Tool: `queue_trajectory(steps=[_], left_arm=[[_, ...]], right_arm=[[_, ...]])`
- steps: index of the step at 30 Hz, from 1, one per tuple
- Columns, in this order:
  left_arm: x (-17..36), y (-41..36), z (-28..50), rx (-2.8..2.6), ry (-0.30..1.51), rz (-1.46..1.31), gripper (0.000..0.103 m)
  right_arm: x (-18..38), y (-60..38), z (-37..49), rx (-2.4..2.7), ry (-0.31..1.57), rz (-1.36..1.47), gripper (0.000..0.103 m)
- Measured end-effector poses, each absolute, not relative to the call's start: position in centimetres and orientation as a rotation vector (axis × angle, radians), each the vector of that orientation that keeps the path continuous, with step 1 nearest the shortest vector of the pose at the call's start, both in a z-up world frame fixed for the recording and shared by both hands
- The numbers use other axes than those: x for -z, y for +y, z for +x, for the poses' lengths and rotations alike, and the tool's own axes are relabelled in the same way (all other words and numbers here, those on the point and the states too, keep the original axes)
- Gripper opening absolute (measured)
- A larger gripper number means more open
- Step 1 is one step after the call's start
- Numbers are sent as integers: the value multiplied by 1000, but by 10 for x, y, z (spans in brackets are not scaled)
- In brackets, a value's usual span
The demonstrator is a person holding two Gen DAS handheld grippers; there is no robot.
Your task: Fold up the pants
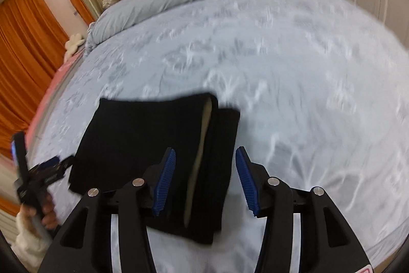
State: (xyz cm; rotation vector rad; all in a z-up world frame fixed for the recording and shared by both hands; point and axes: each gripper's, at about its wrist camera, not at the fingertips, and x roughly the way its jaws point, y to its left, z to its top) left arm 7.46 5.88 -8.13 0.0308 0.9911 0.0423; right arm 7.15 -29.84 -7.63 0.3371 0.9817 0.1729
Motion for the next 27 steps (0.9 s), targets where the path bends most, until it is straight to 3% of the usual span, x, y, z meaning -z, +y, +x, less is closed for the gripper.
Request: queue_trajectory(steps=[7,8,9,10,13,14,15,17,19,21,27], left_arm=[[82,44,79,-28,983,31,95],[82,44,80,-25,989,23,95],[83,43,81,-20,995,14,95],[83,43,82,-11,1004,2,95],[81,44,82,14,1013,-21,95],[81,44,82,19,1014,-21,95],[82,45,82,26,1018,-20,96],[86,47,82,35,1037,-24,96],[90,51,82,74,1067,-55,96],[93,58,82,111,1089,-103,96],[126,74,92,257,1212,-305,96]], right_arm=[[110,-257,69,-273,1086,244,50],[117,-250,71,-267,1103,229,47],[119,-243,71,-269,1098,206,27],[113,-236,69,-277,1078,178,19],[87,-232,64,-294,985,147,17],[90,-233,65,-274,994,122,20],[98,-236,68,-254,1025,105,33],[119,-245,73,-246,1107,130,38],[108,-262,65,-273,1088,225,50],[98,-282,53,-233,1052,278,77],[143,-308,54,-343,1173,589,75]])
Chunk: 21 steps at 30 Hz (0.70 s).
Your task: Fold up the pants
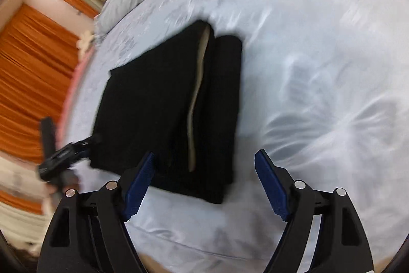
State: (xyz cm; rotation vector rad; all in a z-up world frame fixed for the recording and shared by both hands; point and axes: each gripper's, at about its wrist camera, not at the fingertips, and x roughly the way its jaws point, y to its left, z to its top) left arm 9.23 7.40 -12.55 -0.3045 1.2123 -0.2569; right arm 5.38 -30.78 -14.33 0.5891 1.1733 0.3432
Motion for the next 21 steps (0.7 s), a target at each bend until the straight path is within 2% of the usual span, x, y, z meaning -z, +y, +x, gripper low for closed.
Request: queue_trajectory(steps=[1,2,3,4,5,6,7,10,11,13,14,15,16,20,21], left_arm=[[129,74,95,271,1210,-325,94],[127,71,97,298,1189,-324,87],[126,68,99,348,1180,-332,59],[125,67,100,385,1185,-369,44],[120,69,98,380,1179,-402,37],[112,71,94,373,1157,-399,22],[95,73,86,364,1107,-367,20],[54,81,55,385,1042,-334,21],[50,83,45,358,1035,-296,22],[63,86,36,313,1073,-243,37],[78,87,35,296,1125,-229,39],[87,88,37,274,1166,-224,43],[93,91,36,251,1181,-228,54],[63,96,19,162,1001,-139,78],[54,98,16,141,957,-129,89]], right_arm=[[151,-303,59,-369,1192,608,70],[158,-297,64,-380,1189,611,63],[157,-291,66,-382,1176,590,52],[151,-284,68,-388,1167,553,46],[135,-277,68,-379,1137,496,38],[122,-273,64,-387,1099,475,35],[108,-270,60,-411,1056,470,34],[74,-260,47,-489,978,435,36],[76,-256,45,-488,998,398,41],[101,-250,43,-423,1111,311,51],[113,-251,43,-371,1165,303,59],[122,-257,40,-337,1194,330,61],[123,-262,35,-349,1183,376,62],[103,-280,17,-323,1077,423,63],[101,-289,16,-313,1052,471,62]])
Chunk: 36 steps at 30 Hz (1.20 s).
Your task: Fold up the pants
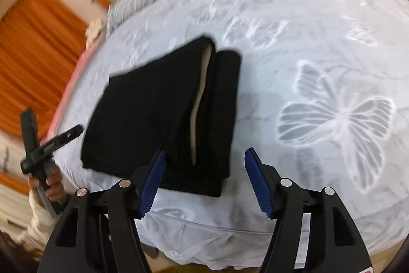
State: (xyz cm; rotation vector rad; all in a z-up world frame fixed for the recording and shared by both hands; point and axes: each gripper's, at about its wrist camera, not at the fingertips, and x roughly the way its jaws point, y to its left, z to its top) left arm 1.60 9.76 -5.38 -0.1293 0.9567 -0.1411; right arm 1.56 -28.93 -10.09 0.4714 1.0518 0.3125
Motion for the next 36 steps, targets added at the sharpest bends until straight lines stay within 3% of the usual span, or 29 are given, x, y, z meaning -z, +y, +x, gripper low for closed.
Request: queue_trajectory(steps=[1,2,3,4,9,14,15,20,22,23,25,26,29,30,33,36], left_arm=[[45,99,12,126,916,-138,91],[39,102,11,126,899,-153,91],[37,104,11,131,894,-166,92],[36,105,12,135,899,-175,92],[51,108,24,114,953,-172,92],[61,94,24,128,969,-144,92],[63,89,24,130,972,-131,92],[60,78,21,143,960,-115,92],[64,73,21,140,963,-92,96],[69,70,23,133,979,-70,96],[80,67,27,124,1023,-41,96],[84,68,28,123,1036,-45,96],[82,74,28,116,1031,-75,96],[79,76,28,114,1021,-85,96],[75,79,28,92,1002,-85,96],[74,79,29,52,987,-61,96]], right_arm=[[101,-296,16,-309,1042,512,62],[103,-305,16,-301,1032,552,52],[106,-309,18,-291,1040,550,32],[109,-308,18,-284,1064,512,26],[123,-276,13,-284,1142,290,26],[144,-274,28,-301,1195,376,27],[146,-272,29,-311,1189,368,18],[107,-277,8,-323,1064,342,11],[127,-287,12,-225,1136,300,10],[145,-285,16,-177,1212,245,1],[145,-289,15,-171,1206,265,7],[137,-294,14,-189,1180,298,15],[106,-313,6,-137,1039,381,60],[96,-316,5,-141,987,406,67],[81,-306,12,-222,909,469,71],[84,-266,32,-268,948,389,71]])
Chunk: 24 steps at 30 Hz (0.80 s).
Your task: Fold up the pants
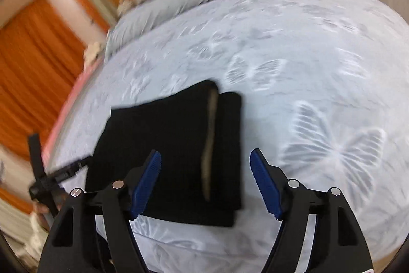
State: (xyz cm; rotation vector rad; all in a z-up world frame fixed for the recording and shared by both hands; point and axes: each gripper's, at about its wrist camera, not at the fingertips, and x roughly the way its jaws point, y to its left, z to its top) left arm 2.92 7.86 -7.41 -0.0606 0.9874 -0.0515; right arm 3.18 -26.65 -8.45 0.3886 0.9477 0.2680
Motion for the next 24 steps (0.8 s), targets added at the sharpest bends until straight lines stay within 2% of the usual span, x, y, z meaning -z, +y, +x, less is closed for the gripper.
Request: queue_trajectory(steps=[5,7,8,11,13,16,19,21,24], left_arm=[[72,74,29,16,961,3,96],[72,73,28,4,952,23,96],[72,72,28,2,952,29,96],[73,72,27,2,953,35,96],[74,72,26,1,955,39,96],[79,71,28,-6,963,50,96],[82,69,30,-14,968,66,96],[83,69,29,-11,972,55,96],[84,72,29,48,1003,-5,96]], right_arm=[[107,-218,62,-265,1067,241,70],[113,-208,69,-254,1082,175,42],[111,-207,66,-285,1077,188,20],[82,-209,54,-292,987,173,18],[86,-218,57,-282,1000,207,18],[121,-224,68,-228,1094,210,26],[107,-224,63,-220,1050,212,41],[98,-235,56,-179,1004,238,64],[92,-259,52,-146,981,332,76]])
